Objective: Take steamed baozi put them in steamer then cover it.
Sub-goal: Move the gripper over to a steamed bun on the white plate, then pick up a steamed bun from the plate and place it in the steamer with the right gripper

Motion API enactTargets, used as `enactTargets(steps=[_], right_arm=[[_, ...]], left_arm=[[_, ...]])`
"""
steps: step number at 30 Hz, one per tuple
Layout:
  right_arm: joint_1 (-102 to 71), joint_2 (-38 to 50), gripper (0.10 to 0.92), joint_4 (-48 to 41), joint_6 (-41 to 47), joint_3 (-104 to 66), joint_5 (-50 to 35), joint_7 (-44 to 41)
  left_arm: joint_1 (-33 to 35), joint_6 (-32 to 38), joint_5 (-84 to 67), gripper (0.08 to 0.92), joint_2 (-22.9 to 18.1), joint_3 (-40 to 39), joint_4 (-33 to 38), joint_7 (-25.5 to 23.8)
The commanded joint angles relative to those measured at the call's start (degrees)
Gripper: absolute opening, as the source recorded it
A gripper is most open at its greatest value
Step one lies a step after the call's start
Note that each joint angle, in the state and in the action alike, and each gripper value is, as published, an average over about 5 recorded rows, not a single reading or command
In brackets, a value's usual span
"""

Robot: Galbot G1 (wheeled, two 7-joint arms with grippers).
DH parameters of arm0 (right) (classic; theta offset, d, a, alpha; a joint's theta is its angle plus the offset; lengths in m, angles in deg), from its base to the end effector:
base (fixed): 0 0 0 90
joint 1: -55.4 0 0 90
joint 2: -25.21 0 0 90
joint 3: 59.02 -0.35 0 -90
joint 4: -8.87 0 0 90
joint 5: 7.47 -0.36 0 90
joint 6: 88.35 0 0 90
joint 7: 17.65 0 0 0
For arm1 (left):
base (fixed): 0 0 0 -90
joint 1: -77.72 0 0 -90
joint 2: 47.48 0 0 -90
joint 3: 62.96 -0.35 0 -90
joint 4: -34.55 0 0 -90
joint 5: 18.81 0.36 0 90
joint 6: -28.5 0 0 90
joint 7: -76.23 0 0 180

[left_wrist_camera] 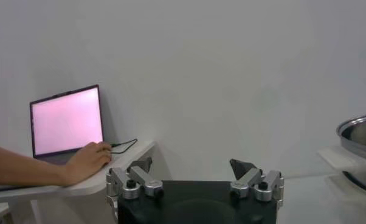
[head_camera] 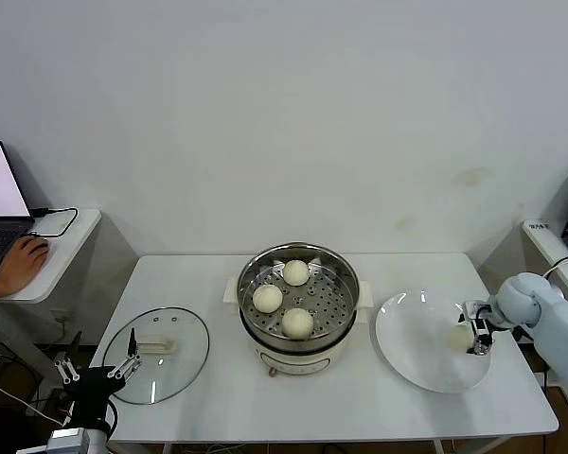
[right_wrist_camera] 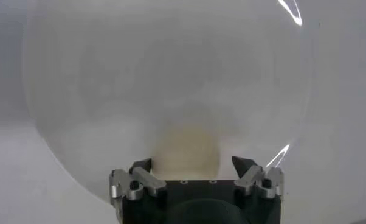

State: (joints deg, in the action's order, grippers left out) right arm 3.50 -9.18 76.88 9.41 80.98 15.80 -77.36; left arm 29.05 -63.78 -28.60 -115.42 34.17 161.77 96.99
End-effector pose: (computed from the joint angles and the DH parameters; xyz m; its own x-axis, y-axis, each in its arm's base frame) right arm 0.4680 -0.2556 -0.2491 -0.2643 0.0500 0.9632 -0.9639 0.0206 -0.2655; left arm 0.1415 0.0826 -0.2699 -0.9739 -0.2245 0.0342 -0.2113 0.9511 0.2253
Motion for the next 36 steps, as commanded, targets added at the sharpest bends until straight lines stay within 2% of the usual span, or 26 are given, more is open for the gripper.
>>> enactTargets(steps=[1,7,12,17,21,26,32,36], right_arm=[[-0.01,-0.82,0.653,-0.72,0.18,0.12,0.21,-0.48],[1.99,0.61,0.603,1.12,1.0,1.18,-1.7,-1.06],[9.33,4.88,0.594,6.69,3.82,6.42,-7.49,-2.02],[23.51,9.21,0.595,15.27,7.88,17.46,-16.48,-1.78],[42.22,10.19,0.602,22.48,11.31,31.4,-25.71,-1.05],[58.41,5.49,0.61,27.17,17.93,42.79,-37.5,1.96],[61.4,-5.05,0.618,29.7,26.49,45.66,-49.89,7.5],[59.27,-10.59,0.619,29.17,30.05,46.86,-53.49,10.75]], left_arm=[[0.04,-0.05,-0.01,0.823,-0.09,-0.04,0.19,-0.05],[0.01,-0.08,-0.01,0.823,-0.03,0.07,0.37,-0.06],[0.03,-0.08,-0.09,0.823,0.21,0.27,0.51,-0.07],[-0.16,-0.1,-0.1,0.823,0.35,0.22,0.48,-0.05],[-0.12,-0.08,-0.17,0.823,0.63,0.25,0.47,-0.05],[-0.99,-0.05,-0.28,0.823,0.5,-0.44,0.18,0.03],[-1.53,-0.09,-0.19,0.823,0.46,-0.89,0.19,-0.03],[-1.51,-0.06,-0.15,0.823,-0.02,-0.84,0.43,-0.01]])
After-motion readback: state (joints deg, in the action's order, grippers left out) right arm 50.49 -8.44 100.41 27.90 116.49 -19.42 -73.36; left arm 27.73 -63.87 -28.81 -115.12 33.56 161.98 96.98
